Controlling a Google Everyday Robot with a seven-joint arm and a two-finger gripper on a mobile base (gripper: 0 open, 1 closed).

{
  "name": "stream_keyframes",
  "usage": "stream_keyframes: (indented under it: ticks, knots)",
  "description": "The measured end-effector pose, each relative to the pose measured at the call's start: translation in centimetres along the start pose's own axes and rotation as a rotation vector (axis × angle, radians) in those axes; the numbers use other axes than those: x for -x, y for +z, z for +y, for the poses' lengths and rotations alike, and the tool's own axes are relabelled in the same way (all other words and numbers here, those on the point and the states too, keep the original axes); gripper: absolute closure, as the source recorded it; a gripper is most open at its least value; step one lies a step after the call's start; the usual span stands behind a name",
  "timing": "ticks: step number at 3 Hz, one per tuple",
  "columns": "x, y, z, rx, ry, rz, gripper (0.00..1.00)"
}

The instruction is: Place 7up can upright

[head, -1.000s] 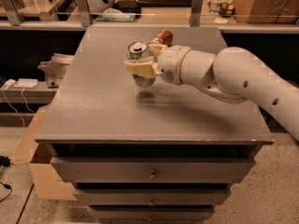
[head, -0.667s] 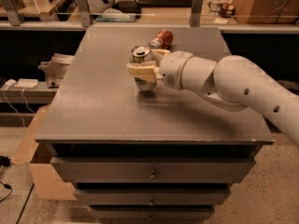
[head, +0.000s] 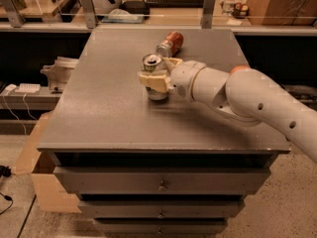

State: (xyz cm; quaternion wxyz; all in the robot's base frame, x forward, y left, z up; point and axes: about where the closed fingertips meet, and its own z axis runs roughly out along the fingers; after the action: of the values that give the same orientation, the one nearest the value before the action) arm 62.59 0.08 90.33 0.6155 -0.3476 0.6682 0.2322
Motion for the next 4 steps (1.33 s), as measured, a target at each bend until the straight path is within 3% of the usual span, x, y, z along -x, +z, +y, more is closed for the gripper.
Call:
stream_keyframes:
  ticks: [3, 4]
  knots:
    - [-0.95, -0.09, -0.15, -0.019, -0.015, -0.010, 0.13]
    - [-1.04, -0.17, -0.05, -0.014, -0.013, -0.013, 0.00]
